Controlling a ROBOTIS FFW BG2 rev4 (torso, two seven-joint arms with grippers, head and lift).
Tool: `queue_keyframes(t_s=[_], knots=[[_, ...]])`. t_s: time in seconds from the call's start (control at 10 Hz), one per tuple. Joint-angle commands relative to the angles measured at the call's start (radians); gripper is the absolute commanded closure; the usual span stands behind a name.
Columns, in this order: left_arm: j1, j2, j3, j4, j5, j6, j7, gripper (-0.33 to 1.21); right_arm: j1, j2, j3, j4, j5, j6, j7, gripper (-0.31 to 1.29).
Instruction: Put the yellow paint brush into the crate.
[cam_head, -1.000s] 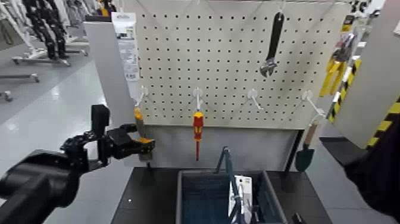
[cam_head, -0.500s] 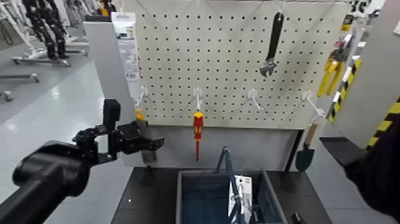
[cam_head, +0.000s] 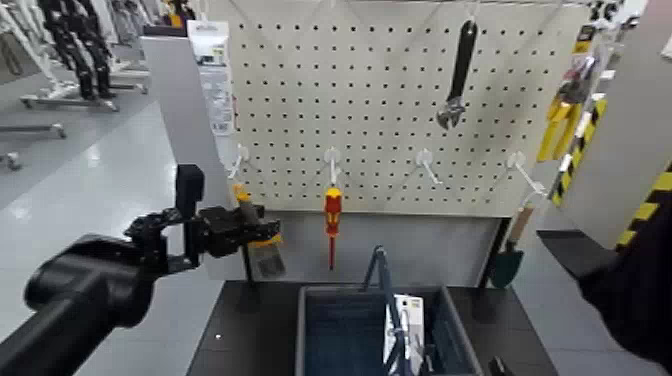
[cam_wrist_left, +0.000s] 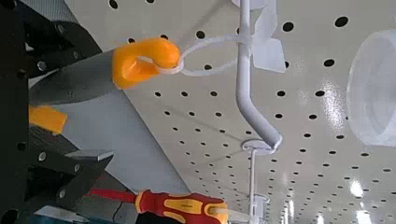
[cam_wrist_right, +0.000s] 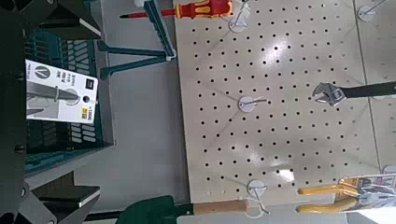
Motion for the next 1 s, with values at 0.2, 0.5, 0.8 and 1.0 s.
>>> queue_keyframes(t_s=[0.2, 0.5, 0.8, 1.0], knots=[[0.025, 0.0, 0.017, -0.023, 0.006, 0.002, 0.023, 1.08, 0.002, 0.0, -0.002, -0.002, 0.0, 0.001, 0.0, 0.13], [0.035, 0.002, 0.025, -0.042, -0.005, 0.007, 0.021, 1.09, 0.002, 0.0, -0.002, -0.003, 0.0, 0.001, 0.001, 0.13], [0.076, 0.005, 0.068, -0.115, -0.02, 0.035, 0.021, 1.09, 0.002, 0.002, -0.002, -0.003, 0.0, 0.003, 0.001, 0.13], [0.131, 0.009, 0.115, -0.23, -0.029, 0.075, 0.029, 1.09, 0.004, 0.002, -0.002, -0.005, 0.0, 0.003, 0.001, 0.13]])
